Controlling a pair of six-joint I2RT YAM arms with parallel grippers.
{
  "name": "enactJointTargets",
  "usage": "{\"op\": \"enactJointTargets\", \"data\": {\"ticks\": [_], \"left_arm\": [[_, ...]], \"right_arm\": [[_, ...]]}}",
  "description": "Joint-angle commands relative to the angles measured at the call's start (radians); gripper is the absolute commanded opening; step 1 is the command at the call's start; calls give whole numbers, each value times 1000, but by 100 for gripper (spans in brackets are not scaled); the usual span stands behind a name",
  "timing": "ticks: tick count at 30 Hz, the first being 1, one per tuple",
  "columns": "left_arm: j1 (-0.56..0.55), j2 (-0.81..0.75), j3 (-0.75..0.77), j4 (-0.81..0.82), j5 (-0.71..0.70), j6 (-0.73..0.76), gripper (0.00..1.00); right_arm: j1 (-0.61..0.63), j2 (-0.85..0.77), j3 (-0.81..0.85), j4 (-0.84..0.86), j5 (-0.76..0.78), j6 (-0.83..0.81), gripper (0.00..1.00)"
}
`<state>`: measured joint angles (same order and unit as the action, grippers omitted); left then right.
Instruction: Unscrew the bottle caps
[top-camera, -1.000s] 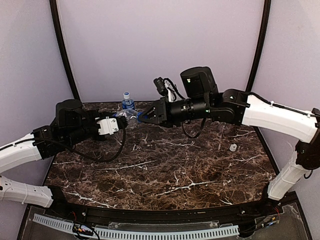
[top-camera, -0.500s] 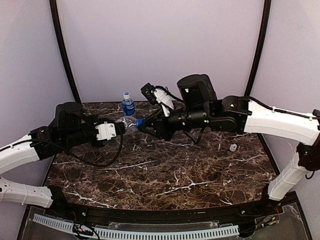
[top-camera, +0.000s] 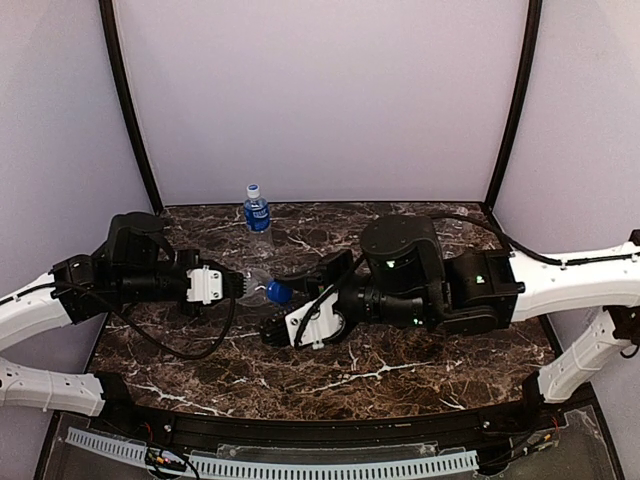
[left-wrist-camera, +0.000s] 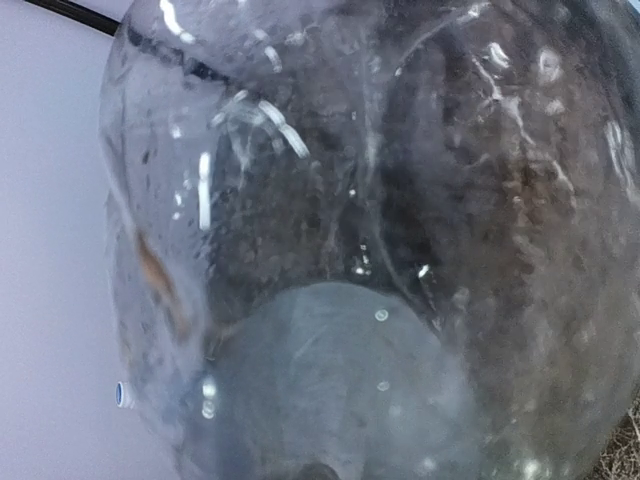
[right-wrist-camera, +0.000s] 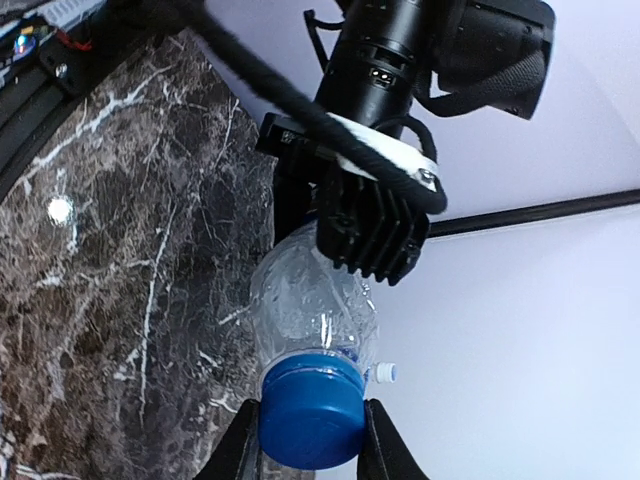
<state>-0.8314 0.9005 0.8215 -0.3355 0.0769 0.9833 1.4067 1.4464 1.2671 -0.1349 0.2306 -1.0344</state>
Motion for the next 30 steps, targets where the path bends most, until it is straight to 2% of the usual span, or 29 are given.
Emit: {"op": "enactJointTargets", "data": {"ticks": [1,6,12,16,21,24,27,29,30], "left_arm": [[5,-8,-5,-56,42,-61,26],[5,-11,-7,-115,103,-68,25],[6,-12,-5,-138,115,-69,25],[7,-12,-4,-129,102,-76,25],[10,-28,-26,-93,45,-110,25],[16,-33,-37,-52,22,-116,25],[18,-35,-45,-15,-1,-125,24],[19,-37,-47,8,-9,-134,24],[19,-37,-45,17,-10,-140,24]], "right_arm": [[64,21,-35,147,117,-472,0],[84,25,-108,302,208,-798,0],[111,18,-71,297,214,-854,0],[113,-17,-75,301,191,-791,0],[103,-129,-58,143,163,-459,0],[88,-199,-118,138,185,-315,0],[1,-239,-127,85,229,33,0],[-161,-240,-94,-15,252,398,0],[-272,-226,-58,-178,209,614,0]]}}
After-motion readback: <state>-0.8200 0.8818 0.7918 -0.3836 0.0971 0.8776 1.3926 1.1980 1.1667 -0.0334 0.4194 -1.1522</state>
